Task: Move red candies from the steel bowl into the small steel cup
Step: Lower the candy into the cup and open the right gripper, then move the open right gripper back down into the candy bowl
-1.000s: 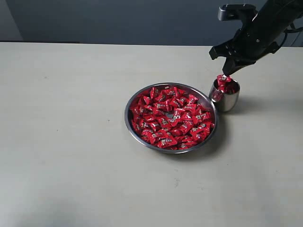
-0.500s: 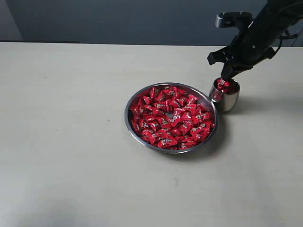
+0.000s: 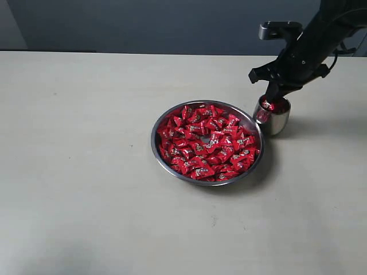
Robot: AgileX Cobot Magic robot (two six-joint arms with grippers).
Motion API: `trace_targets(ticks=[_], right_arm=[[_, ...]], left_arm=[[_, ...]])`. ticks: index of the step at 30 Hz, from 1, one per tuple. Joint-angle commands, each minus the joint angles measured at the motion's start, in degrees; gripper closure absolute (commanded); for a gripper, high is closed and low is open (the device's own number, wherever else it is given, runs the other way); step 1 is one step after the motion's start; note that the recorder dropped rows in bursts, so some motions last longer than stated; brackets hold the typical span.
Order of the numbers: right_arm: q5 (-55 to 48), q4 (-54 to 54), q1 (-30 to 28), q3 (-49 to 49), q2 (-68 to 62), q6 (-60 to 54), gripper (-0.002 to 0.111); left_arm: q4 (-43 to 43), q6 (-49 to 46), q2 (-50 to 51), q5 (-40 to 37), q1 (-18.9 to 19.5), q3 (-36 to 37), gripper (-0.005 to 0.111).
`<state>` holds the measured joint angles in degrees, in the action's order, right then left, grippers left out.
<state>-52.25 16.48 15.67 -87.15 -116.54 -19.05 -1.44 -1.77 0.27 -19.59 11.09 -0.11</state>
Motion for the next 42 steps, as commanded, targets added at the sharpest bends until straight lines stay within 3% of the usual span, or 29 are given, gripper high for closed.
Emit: trace_targets(ticks=[1,12,20,36,39,42], right_arm=[[0.6,0.1,-0.2,0.0,-0.4,-0.4,0.109],[1.1,0.7,-0.2,0.0,-0.4,-0.4,0.108],[0.6,0.7,-0.2,0.0,-0.4,-0.4,0.068],[1.4,2.5,-0.2,0.0,7.6,-0.4,0.068],[1.0,11.2,0.5,0.0,8.1,-1.1,0.068],[0.5,13.1,4.4,0.0,7.0,-3.7,0.068]], left_arm=[[-0.1,0.1,-0.3,0.4,-0.4,0.1,0.106],[-0.1,0.1,-0.3,0.4,-0.4,0.1,0.106],[-0.1,0.1,-0.3,0.4,-0.4,0.1,0.106],[-0.1,0.1,-0.3,0.4,-0.4,0.1,0.106],[-0.1,0.1,-0.3,0.4,-0.4,0.1,0.106],[-0.1,0.1,-0.3,0.4,-0.4,0.1,0.106]])
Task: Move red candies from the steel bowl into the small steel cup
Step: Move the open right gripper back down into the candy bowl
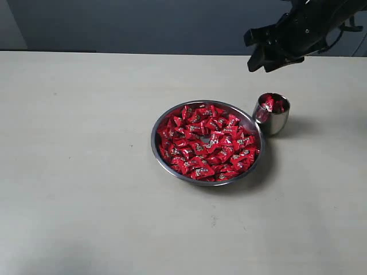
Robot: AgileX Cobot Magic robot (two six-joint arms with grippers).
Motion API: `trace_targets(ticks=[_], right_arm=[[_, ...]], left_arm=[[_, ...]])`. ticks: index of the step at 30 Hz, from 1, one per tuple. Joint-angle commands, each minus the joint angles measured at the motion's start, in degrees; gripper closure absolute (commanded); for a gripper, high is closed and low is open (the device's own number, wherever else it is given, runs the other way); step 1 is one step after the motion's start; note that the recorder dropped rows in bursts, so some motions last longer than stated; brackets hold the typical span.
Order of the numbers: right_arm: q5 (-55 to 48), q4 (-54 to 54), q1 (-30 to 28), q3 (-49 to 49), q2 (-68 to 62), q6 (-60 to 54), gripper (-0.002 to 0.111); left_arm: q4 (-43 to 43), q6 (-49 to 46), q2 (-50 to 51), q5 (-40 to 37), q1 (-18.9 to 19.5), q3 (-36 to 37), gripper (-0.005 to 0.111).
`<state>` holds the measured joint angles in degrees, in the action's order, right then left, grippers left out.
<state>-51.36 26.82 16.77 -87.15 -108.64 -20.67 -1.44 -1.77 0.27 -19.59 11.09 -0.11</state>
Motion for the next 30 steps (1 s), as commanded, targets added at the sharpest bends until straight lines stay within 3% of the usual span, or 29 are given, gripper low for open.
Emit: trace_targets(ticks=[1,6,17,30], right_arm=[[0.2,2.7,5.9,0.0,-1.8,-2.2,0.068],[4.6,-2.4,12.4,0.0,-7.6,-2.3,0.068],[10.3,-6.9,13.0,-0.3,-13.9,-2.3,0.068],[9.8,-9.1,14.7,-5.3,-18.9,-2.9,0.068]], left_arm=[[-0.1,0.1,-0.3,0.4,-0.4,0.1,0.106],[-0.1,0.1,-0.3,0.4,-0.4,0.1,0.106],[-0.1,0.1,-0.3,0.4,-0.4,0.1,0.106],[-0.1,0.1,-0.3,0.4,-0.4,0.1,0.106]])
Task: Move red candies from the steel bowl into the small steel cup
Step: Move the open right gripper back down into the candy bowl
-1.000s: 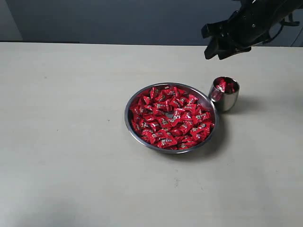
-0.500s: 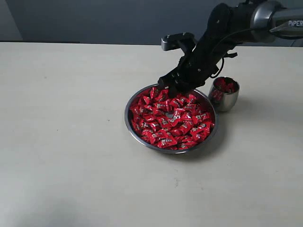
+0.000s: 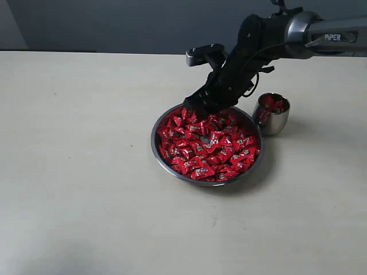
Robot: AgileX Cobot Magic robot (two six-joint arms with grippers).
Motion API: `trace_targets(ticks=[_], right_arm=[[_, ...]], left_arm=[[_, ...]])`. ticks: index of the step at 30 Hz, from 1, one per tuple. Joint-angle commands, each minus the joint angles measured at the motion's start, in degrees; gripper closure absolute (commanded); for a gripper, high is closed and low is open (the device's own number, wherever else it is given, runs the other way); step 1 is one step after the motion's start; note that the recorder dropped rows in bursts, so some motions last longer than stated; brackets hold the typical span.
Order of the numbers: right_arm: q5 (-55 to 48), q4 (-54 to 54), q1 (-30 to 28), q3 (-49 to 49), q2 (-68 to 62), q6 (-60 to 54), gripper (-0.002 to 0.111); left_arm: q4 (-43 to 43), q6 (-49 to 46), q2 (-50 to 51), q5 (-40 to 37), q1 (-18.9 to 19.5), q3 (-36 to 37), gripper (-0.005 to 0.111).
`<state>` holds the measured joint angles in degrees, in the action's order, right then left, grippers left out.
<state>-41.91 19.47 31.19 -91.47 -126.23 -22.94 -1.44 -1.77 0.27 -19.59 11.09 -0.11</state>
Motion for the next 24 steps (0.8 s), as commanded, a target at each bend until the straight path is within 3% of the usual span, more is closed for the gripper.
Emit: trace_targets(ticks=[1,22,24], right_arm=[[0.2,-2.9,0.2,-1.0,-1.6,-0.6,0.068],[-6.5,-10.9,0.2,-0.9,-4.3,-0.1,0.068],[-6.5,-10.9,0.2,-0.9,-4.3,-0.1,0.072]], left_arm=[[-0.1,0.1,-0.3,0.4,-0.4,0.1,0.106],[-0.1,0.1,-0.3,0.4,-0.4,0.1,0.106],[-0.1,0.1,-0.3,0.4,-0.4,0.1,0.106]])
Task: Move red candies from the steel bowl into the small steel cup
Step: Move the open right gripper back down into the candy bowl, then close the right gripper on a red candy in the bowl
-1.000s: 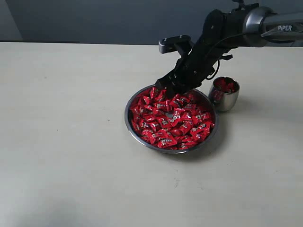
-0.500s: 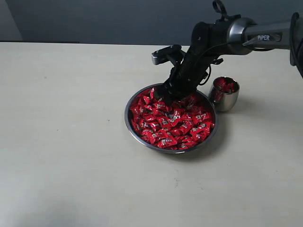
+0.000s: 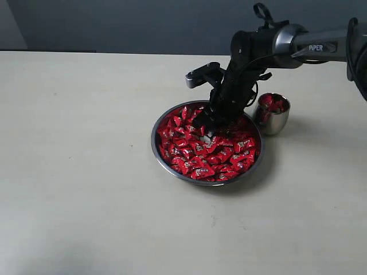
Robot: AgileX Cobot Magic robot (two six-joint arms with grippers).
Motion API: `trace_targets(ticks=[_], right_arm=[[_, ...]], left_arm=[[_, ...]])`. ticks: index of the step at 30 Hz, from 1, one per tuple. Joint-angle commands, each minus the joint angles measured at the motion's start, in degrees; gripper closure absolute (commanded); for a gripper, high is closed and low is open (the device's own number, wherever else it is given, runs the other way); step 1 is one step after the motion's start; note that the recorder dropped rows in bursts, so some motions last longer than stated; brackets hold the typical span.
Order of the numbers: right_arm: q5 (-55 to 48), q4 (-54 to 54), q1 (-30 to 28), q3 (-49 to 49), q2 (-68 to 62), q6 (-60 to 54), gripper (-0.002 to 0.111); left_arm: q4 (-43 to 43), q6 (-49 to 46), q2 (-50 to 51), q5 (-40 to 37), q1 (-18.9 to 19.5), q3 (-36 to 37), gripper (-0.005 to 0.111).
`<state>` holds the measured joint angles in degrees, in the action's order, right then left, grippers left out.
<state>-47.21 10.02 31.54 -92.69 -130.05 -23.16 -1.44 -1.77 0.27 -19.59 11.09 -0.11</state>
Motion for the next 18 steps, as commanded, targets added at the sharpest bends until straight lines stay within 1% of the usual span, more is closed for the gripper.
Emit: trace_targets(ticks=[1,7,8,18], right_arm=[[-1.3,-1.5,-0.1,0.4,-0.5,0.2,0.076],[-1.5,-1.9,-0.1,0.4,-0.5,0.2,0.107],[-1.5,-1.9,-0.1,0.4,-0.5,0.3,0.109],[-1.1,-0.6,-0.1,0.2,3.1,0.8,0.109]], left_arm=[[-0.1,0.1,-0.3,0.4,-0.4,0.1,0.106],[-0.1,0.1,-0.3,0.4,-0.4,0.1,0.106],[-0.1,0.1,-0.3,0.4,-0.4,0.1,0.106],[-0.1,0.1,-0.3,0.4,-0.4,0.1,0.106]])
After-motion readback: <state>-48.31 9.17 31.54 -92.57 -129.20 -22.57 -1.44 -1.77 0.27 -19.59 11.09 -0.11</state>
